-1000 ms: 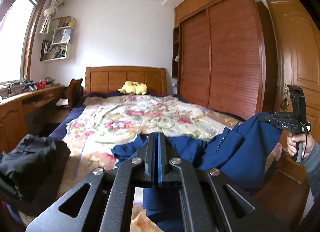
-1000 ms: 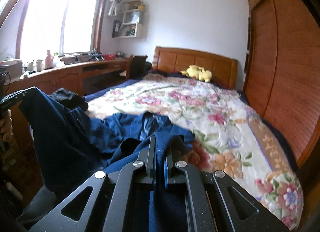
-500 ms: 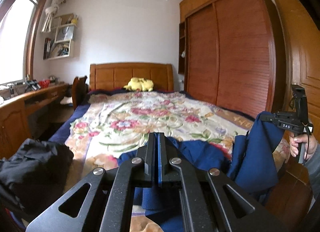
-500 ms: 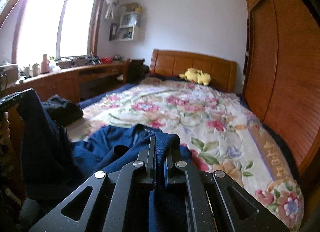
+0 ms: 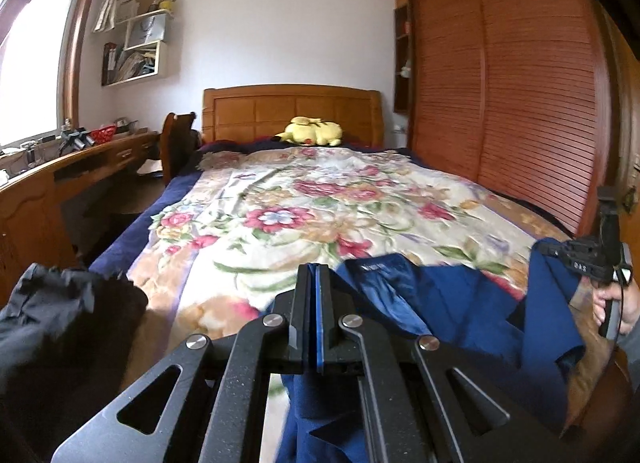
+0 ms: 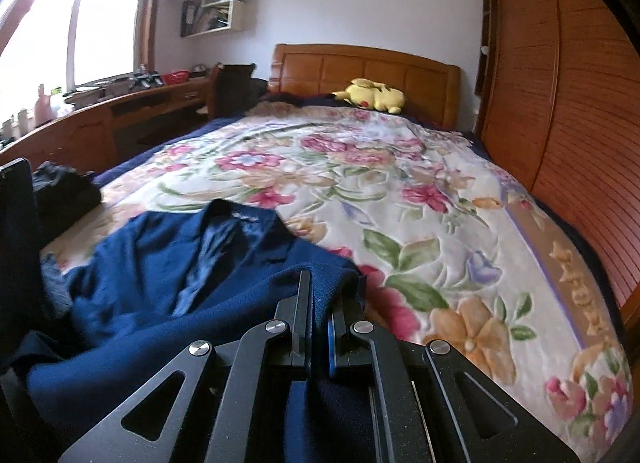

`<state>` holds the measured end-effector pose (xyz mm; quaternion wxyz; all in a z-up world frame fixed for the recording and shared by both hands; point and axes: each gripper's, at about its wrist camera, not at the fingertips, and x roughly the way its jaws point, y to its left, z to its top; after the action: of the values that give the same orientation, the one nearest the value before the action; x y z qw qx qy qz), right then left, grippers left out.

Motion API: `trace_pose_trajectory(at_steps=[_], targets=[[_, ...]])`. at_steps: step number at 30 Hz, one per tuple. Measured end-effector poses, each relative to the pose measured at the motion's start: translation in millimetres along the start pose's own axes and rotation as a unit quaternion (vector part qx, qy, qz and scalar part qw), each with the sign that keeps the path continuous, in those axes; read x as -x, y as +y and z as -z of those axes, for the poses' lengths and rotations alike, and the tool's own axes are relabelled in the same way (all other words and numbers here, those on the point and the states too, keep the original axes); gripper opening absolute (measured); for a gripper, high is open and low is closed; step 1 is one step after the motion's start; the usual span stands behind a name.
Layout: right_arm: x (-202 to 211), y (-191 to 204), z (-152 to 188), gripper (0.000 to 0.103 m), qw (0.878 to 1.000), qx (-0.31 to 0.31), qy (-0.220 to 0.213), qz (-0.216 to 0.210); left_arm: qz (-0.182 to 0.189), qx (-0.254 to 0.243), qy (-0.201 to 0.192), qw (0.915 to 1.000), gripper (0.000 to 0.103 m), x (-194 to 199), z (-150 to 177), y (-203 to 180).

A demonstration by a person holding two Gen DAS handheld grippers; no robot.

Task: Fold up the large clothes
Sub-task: 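Lift the hem and fold it toward the collar with both grippers, release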

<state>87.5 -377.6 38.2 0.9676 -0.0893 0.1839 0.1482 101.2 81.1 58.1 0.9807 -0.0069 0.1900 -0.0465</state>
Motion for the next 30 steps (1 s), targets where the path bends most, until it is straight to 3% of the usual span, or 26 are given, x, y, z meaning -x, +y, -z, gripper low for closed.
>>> trace_pose_trajectory(at_steps=[6,12,18,25,28,30], targets=[[-48.9,-9.7,-35.6,0.005,1.000,-0.009,-0.016,0.024,-0.037,0.003,0.011,0.9992,0.002,-50.9,-14.2,12.2],[-93.6,-11.7,-53.4,0.004,0.998,-0.003,-0.017,0.062,-0.050,0.031,0.023,0.9980,0.002,-90.9,-22.6,31.5],[-128.8,-9.5,-57.8,0.005,0.995,-0.018,-0.016,0.099,-0.062,0.019,0.030,0.9975,0.002,-117.2,-30.8,32.1],[-163.3,11.8,-49.4,0.004,0.994,-0.002,0.034,0.100,-0.040,0.016,0.063,0.9971,0.003,-126.5,-13.3,28.5],[-163.6,18.0,-49.8,0.006,0.995,0.001,0.044,0.090,-0.025,0.005,0.081,0.9964,0.013,-126.6,-3.5,21.7],[-156.4,21.4,-51.5,0.011,0.995,0.003,0.043,0.087,-0.020,-0.003,0.081,0.9965,0.032,-121.2,2.3,15.6]])
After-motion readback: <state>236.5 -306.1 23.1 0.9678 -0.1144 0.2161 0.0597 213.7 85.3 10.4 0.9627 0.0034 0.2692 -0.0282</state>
